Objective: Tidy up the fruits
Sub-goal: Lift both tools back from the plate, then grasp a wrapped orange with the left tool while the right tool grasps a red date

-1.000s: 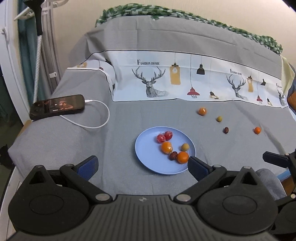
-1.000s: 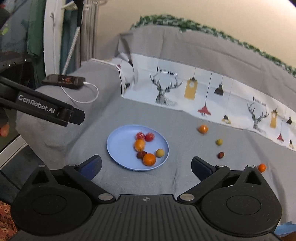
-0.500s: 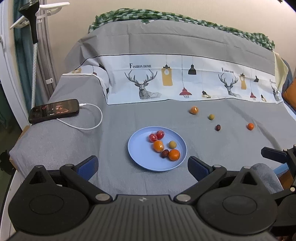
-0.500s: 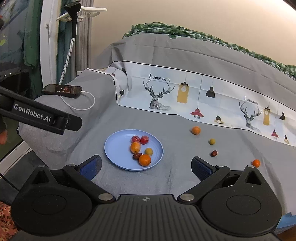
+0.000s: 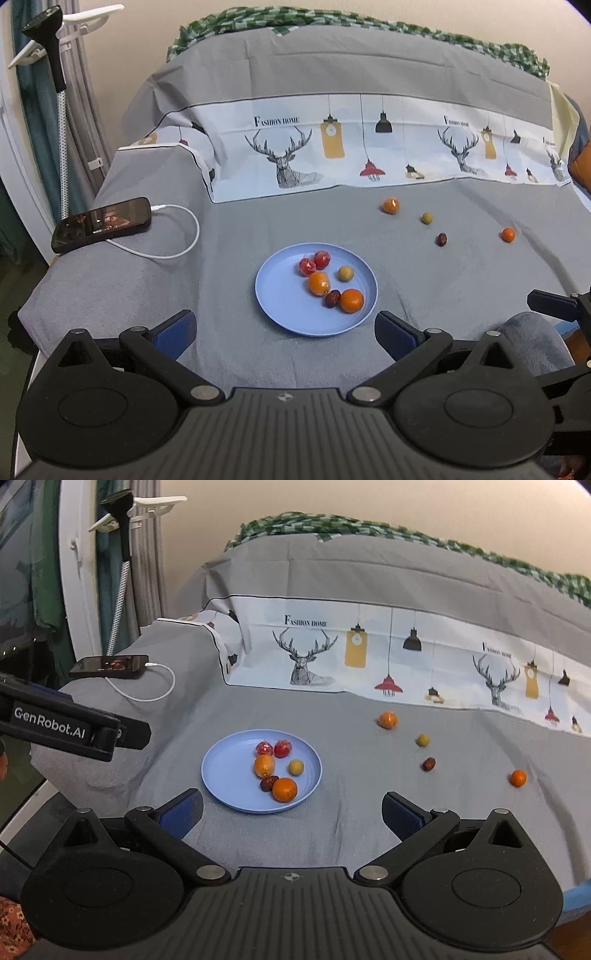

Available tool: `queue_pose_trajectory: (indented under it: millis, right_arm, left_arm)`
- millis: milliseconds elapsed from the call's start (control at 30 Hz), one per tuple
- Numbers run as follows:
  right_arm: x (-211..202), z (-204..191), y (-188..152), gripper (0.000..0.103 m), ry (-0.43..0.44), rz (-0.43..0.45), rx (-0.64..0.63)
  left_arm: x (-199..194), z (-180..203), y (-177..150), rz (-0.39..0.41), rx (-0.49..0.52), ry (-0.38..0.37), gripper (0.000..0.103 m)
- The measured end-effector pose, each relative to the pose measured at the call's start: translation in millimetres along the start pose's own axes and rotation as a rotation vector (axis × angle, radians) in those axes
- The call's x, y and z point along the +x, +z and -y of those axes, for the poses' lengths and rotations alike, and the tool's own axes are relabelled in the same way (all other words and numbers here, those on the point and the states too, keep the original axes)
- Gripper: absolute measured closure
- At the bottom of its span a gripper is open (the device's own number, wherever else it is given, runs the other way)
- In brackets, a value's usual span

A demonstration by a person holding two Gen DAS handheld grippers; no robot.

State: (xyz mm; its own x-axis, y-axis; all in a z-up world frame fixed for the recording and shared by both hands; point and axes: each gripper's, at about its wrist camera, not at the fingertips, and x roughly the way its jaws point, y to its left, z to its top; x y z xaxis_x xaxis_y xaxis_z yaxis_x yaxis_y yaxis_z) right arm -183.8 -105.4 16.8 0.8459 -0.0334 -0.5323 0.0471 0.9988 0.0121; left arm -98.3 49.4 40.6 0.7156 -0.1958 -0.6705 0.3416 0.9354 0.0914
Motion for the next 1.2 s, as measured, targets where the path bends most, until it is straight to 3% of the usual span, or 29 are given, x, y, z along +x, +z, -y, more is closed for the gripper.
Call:
queue_pose_trajectory:
  millis: [300,533,800,1067,1200]
  right_arm:
    - [24,31,-4,0.001,-0.034,-0.044,0.132]
    - [63,85,-8,0.001,-0.194,-0.066,0.264]
    - [144,170,-8,0.001,-0.419,-0.077,0.345]
    - [280,215,-6,0.001,-0.395,-0.150,0.319]
    - [337,228,-7,0.001,-0.449,-0.214,0.311]
  left_arm:
    - [20,17,21,-0.016,0.011,-0.014,0.000]
    - [48,34,40,-0.052,0.036,-0.011,0.000]
    - [103,50,68,-0.114,0.047,-0.004,0.000]
    - [171,67,112,-0.121,0.039,0.040,0.000]
    - [224,86,137,-0.082,0.077,0.031,0.000]
